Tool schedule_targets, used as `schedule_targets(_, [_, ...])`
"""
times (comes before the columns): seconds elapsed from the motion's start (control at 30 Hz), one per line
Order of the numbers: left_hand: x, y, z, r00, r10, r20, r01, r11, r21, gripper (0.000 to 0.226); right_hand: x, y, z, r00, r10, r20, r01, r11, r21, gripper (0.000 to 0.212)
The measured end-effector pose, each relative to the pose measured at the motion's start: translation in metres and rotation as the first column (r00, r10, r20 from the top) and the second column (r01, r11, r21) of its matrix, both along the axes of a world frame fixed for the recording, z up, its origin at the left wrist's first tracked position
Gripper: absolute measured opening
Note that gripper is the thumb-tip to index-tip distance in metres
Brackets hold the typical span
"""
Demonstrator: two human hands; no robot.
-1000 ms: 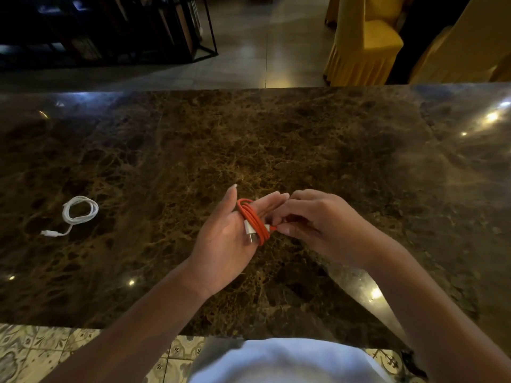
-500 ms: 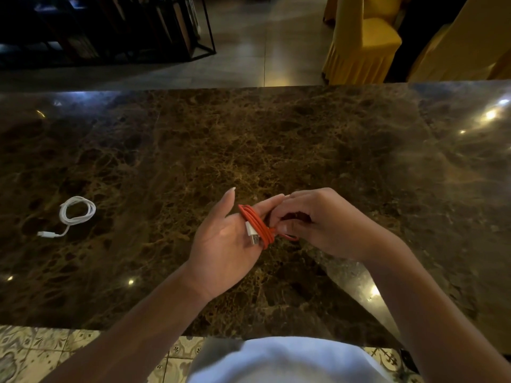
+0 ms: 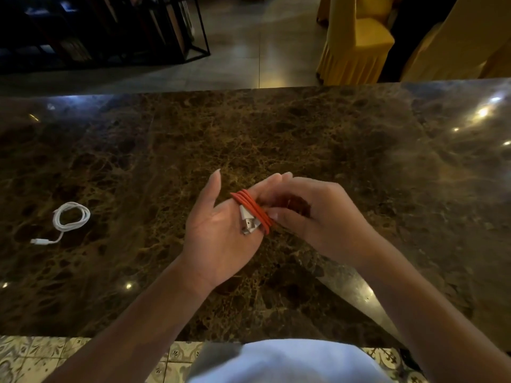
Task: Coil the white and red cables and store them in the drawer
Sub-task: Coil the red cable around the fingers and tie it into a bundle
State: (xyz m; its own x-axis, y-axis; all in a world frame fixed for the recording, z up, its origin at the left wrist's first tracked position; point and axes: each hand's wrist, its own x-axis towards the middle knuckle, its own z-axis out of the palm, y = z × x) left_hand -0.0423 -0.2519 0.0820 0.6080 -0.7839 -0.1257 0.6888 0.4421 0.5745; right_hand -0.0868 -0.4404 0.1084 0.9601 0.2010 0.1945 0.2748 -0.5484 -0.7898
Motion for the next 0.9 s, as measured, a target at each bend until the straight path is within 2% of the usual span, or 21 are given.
schedule_targets(0.07, [0.004,0.002,0.003,0.999,0.050,-0.003,-0.050,0.999,0.011,0.095,-0.006,0.002,-0.004,0.991,-0.130,0.024,0.126,0.983,0.134,0.033])
schedule_targets(0.1, [0.006,0.003,0.005,0.997,0.075,-0.008,-0.075,0.997,0.016,0.096,-0.007,0.002,-0.008,0.978,-0.200,0.053,0.191,0.971,0.141,0.031])
schedule_targets(0.17, [0.010,0.005,0.008,0.994,0.104,-0.013,-0.104,0.995,0.003,0.098,-0.007,0.001,-0.015,0.958,-0.276,0.074,0.265,0.956,0.125,0.032])
schedule_targets(0.3, [0.009,0.002,0.008,0.996,0.084,-0.036,-0.085,0.996,-0.001,0.099,-0.007,-0.001,-0.025,0.961,-0.261,0.095,0.259,0.965,0.036,0.033])
schedule_targets(0.4, [0.008,-0.001,0.008,0.996,0.081,-0.037,-0.080,0.997,0.021,0.099,-0.006,-0.004,-0.030,0.944,-0.282,0.172,0.294,0.955,-0.047,0.030])
schedule_targets(0.63, [0.006,-0.004,0.010,0.995,0.089,-0.037,-0.084,0.990,0.116,0.097,0.000,-0.013,-0.027,0.922,-0.105,0.373,0.198,0.955,-0.221,0.018])
schedule_targets(0.8, [0.007,-0.004,0.011,0.998,0.038,-0.053,-0.032,0.992,0.120,0.099,-0.002,-0.008,-0.016,0.951,0.047,0.306,0.052,0.950,-0.307,0.021])
schedule_targets(0.83, [0.008,-0.003,0.012,0.997,0.032,-0.068,-0.026,0.995,0.095,0.100,-0.001,-0.007,-0.015,0.955,0.046,0.292,0.045,0.953,-0.299,0.023])
schedule_targets(0.9, [0.010,-0.002,0.013,0.996,0.046,-0.079,-0.040,0.996,0.074,0.100,-0.001,-0.003,-0.014,0.976,-0.013,0.217,0.052,0.983,-0.176,0.028])
